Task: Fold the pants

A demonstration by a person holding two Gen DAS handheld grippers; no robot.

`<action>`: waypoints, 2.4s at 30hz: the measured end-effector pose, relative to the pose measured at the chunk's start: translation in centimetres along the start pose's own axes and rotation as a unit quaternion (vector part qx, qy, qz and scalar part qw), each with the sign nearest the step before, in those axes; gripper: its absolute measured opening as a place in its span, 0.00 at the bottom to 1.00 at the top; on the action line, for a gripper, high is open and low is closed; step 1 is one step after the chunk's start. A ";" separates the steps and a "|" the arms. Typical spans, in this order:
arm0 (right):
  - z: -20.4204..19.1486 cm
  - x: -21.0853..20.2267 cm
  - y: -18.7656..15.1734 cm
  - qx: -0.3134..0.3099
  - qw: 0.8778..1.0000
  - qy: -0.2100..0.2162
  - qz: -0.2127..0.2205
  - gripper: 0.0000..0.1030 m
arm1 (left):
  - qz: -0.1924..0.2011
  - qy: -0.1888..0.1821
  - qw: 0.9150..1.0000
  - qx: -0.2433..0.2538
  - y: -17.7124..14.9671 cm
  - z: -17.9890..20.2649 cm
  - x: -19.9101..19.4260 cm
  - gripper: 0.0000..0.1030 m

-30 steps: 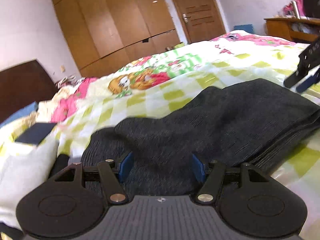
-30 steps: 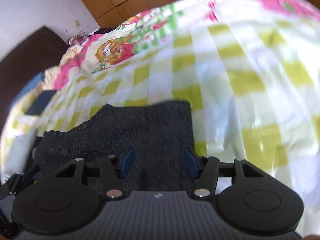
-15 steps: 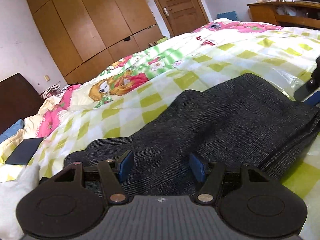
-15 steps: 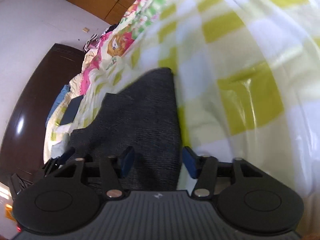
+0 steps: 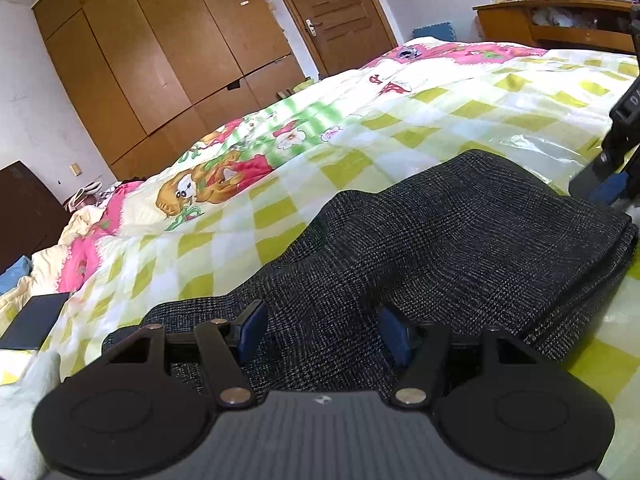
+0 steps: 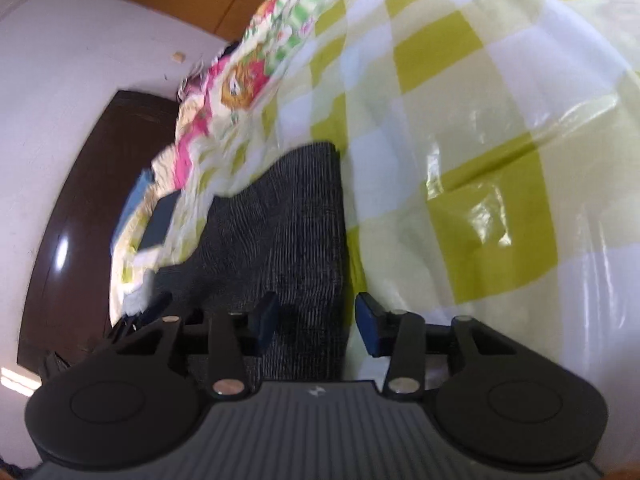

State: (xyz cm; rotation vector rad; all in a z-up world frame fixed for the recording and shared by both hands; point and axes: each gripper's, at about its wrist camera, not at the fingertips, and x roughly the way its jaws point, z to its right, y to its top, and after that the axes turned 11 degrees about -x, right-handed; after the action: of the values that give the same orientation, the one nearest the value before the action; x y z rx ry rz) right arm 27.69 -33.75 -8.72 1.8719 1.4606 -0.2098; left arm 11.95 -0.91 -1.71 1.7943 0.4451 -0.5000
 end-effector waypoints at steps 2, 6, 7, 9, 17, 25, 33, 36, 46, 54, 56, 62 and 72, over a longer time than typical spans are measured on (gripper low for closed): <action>0.6 1.0 0.6 0.012 0.999 0.034 -0.010 0.47 | 0.000 -0.003 1.000 -0.002 -0.1 -0.1 0.1 0.72; 2.3 3.6 1.9 0.065 0.993 0.097 0.006 0.47 | -0.003 -0.004 1.000 -0.008 -0.1 -0.1 0.3 0.72; 2.4 4.1 2.1 0.073 0.991 0.109 0.012 0.47 | -0.003 -0.005 1.000 -0.010 0.0 -0.1 0.4 0.72; 1.9 4.1 2.5 0.077 0.989 0.122 0.012 0.50 | -0.004 -0.005 1.000 -0.009 -0.1 -0.1 0.5 0.72; 0.4 6.3 2.0 0.059 0.991 0.121 0.027 0.50 | -0.008 -0.014 0.999 0.030 -0.2 0.5 0.8 0.72; -0.5 1.9 0.6 0.063 0.990 0.096 0.087 0.08 | -0.021 -0.009 0.998 0.061 -0.2 4.0 0.1 0.71; 3.2 -7.5 -1.9 0.096 0.989 -0.015 0.108 0.12 | -0.019 -0.139 0.988 0.059 1.9 12.4 -1.2 0.70; 3.2 -7.6 -2.8 0.102 0.990 -0.003 0.096 0.14 | 0.001 -0.145 0.988 0.060 2.8 12.3 -2.1 0.72; 2.5 -5.6 -3.5 0.119 0.987 -0.036 0.100 0.22 | -0.049 0.044 0.997 -0.031 -0.1 1.3 2.3 0.76; 1.2 -5.5 -3.2 0.115 0.987 -0.045 0.100 0.17 | 0.029 0.053 0.997 -0.056 0.1 0.9 -1.9 0.75; 0.3 -5.6 -3.1 0.110 0.987 -0.042 0.105 0.12 | 0.065 0.057 0.996 -0.028 -0.1 2.2 -2.6 0.75; -3.6 -6.5 -1.8 0.077 0.990 -0.056 0.106 0.12 | 0.024 0.044 0.998 0.037 0.1 6.2 0.4 0.84; -12.0 -6.2 1.0 0.007 0.992 -0.056 0.110 0.13 | 0.021 0.073 0.996 0.048 -2.1 3.0 -0.6 0.88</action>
State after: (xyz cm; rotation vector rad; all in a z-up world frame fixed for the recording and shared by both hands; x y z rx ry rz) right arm 22.82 -31.02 3.64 1.9824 1.1702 -0.2165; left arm 9.99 -3.26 -3.76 1.9363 0.4907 -0.3685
